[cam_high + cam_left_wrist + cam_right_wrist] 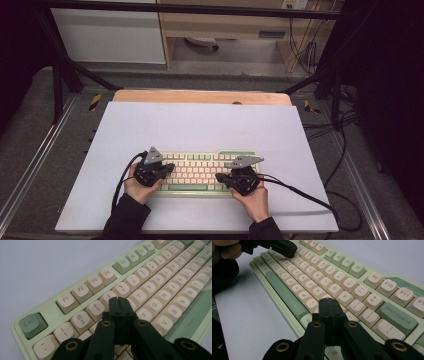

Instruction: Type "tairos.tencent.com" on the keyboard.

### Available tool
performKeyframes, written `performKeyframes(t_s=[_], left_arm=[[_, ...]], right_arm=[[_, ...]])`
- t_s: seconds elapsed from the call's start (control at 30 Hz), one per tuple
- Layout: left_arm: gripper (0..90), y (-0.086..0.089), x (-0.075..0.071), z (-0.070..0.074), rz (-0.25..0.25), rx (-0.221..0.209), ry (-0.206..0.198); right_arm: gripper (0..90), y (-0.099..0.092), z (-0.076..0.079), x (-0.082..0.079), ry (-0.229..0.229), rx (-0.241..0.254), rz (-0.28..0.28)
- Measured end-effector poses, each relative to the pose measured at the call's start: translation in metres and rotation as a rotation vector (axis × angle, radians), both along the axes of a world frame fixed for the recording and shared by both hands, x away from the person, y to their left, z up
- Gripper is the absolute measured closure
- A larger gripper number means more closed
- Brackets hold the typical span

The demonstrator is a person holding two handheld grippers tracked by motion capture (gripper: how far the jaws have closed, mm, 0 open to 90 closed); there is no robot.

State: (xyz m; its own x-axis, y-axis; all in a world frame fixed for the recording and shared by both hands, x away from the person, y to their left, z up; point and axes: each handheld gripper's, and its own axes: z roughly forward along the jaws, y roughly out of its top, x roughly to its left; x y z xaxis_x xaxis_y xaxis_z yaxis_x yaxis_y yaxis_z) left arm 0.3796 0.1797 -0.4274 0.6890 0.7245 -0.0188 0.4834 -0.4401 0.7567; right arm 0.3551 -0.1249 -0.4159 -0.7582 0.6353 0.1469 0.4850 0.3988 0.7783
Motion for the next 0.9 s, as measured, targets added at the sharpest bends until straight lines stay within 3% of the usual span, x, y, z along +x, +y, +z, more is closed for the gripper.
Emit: performKeyframes(t_s=[0.9], left_arm=[[89.9,0.017,-0.015,0.007,-0.011,-0.042,-0.012]], right_arm=[[90.0,0.002,0.002,-0.001,0.004,0.029,0.003]])
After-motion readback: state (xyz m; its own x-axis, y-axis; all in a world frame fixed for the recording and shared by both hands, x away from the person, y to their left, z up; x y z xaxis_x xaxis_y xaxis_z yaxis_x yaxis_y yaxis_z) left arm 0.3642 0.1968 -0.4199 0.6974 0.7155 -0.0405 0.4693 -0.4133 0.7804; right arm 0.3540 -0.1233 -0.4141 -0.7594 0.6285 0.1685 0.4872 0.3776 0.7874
